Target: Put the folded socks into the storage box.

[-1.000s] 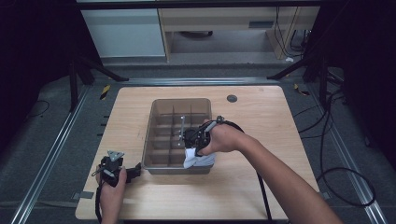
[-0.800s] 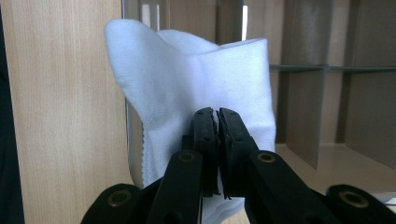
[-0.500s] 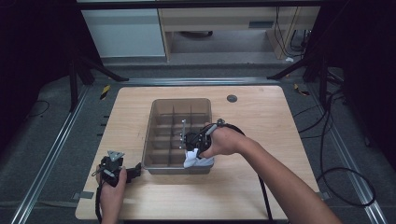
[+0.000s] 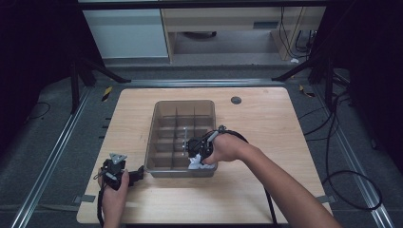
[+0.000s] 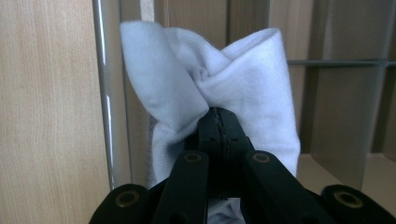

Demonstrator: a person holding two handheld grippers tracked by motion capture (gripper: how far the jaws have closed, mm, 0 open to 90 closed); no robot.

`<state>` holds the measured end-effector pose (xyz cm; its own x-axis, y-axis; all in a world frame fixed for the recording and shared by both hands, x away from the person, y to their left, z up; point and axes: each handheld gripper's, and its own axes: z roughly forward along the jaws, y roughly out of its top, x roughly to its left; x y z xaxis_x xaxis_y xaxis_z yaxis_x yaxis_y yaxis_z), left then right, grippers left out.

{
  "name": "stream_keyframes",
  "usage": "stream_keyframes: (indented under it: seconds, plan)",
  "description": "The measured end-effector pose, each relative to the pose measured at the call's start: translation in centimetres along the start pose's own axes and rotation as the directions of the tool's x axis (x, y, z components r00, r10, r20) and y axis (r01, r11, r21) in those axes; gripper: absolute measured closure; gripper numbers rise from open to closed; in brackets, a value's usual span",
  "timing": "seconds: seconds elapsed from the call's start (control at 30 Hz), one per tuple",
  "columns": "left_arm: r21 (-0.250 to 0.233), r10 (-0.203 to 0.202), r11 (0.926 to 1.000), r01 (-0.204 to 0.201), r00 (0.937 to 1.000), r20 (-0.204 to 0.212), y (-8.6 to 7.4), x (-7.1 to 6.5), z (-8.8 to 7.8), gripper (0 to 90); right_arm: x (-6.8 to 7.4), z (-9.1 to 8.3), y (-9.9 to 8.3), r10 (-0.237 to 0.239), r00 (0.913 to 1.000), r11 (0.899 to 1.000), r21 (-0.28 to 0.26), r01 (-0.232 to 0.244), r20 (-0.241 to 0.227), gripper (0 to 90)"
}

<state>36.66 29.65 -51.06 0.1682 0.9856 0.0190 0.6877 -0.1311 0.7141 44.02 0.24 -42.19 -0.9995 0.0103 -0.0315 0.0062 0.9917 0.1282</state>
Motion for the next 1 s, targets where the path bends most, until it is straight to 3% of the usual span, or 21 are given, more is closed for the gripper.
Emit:
stream_keyframes:
  seconds: [0.6, 1.0]
  plan:
    - [0.001, 0.003, 1.0, -0.003, 1.0, 0.0, 0.0, 0.0, 0.0, 0.0, 0.2, 2.0, 0.2, -0.011, 0.9998, 1.0, 0.021, 0.01, 0.016, 90.0]
    - [0.001, 0.006, 1.0, -0.006, 1.0, 0.001, 0.0, 0.0, 0.0, 0.0, 0.4, 1.9, 0.1, -0.011, 0.9997, 1.0, 0.013, 0.011, 0.022, 90.0]
